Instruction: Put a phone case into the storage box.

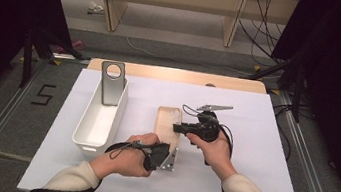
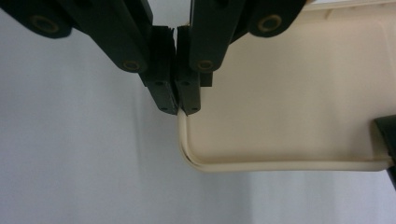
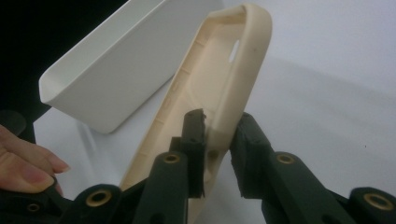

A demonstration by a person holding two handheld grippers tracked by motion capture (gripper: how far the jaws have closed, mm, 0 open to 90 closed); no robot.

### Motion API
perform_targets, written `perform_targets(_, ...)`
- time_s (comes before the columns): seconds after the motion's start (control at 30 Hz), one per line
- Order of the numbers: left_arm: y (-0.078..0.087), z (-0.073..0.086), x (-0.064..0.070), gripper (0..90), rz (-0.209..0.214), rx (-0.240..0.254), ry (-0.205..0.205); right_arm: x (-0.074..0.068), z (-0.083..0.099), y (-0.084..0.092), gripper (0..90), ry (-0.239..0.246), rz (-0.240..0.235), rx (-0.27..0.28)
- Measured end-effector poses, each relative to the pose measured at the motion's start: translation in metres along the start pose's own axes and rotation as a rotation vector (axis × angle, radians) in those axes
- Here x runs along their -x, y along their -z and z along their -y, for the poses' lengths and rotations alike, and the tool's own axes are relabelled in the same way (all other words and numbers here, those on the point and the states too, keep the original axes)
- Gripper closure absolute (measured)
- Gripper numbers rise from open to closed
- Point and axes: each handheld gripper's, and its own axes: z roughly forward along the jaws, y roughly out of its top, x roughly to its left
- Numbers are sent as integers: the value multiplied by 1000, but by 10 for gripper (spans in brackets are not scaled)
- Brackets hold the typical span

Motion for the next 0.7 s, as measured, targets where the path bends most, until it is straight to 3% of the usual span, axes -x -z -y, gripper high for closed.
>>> perform_targets(0.23, -2, 1, -1, 872, -7, 32, 20, -3, -1, 4, 800, -16, -11, 26)
perform_targets(0.5, -1, 5, -4, 851, -49, 62, 42, -7, -7, 15, 813, -46, -58, 80)
perform_targets(0.7, 6, 8, -4, 613, -63, 147, 110, -12, -10, 24, 812, -15, -30, 112)
